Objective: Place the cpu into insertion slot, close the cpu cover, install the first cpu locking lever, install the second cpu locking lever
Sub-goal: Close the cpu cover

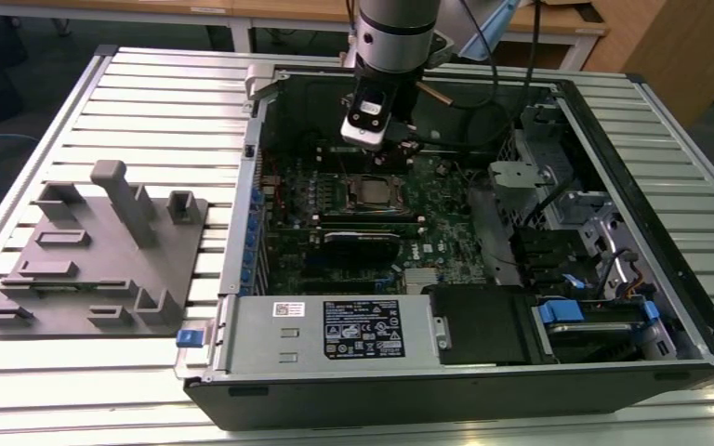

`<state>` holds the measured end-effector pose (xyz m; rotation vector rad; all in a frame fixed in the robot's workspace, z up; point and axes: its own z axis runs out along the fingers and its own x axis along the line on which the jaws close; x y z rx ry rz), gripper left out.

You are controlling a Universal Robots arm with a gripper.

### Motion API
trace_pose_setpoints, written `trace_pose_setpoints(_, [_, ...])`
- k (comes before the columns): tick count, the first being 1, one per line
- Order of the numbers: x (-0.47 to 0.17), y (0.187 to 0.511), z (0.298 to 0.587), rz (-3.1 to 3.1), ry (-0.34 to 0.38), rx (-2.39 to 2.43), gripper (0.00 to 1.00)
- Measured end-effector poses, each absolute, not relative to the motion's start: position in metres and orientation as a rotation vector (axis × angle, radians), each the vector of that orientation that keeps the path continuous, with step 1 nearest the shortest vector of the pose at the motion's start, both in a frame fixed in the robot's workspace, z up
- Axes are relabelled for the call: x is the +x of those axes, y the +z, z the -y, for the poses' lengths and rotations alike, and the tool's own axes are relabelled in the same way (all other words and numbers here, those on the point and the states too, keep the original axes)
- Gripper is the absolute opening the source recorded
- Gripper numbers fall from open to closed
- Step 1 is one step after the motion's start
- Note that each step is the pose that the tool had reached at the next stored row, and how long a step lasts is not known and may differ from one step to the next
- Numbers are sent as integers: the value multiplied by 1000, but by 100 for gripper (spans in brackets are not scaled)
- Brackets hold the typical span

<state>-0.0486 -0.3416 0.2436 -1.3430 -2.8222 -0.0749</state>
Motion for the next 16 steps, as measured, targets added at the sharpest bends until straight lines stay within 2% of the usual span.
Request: trace_pose_setpoints(16, [-49, 244, 342, 2825, -75, -1337, 11])
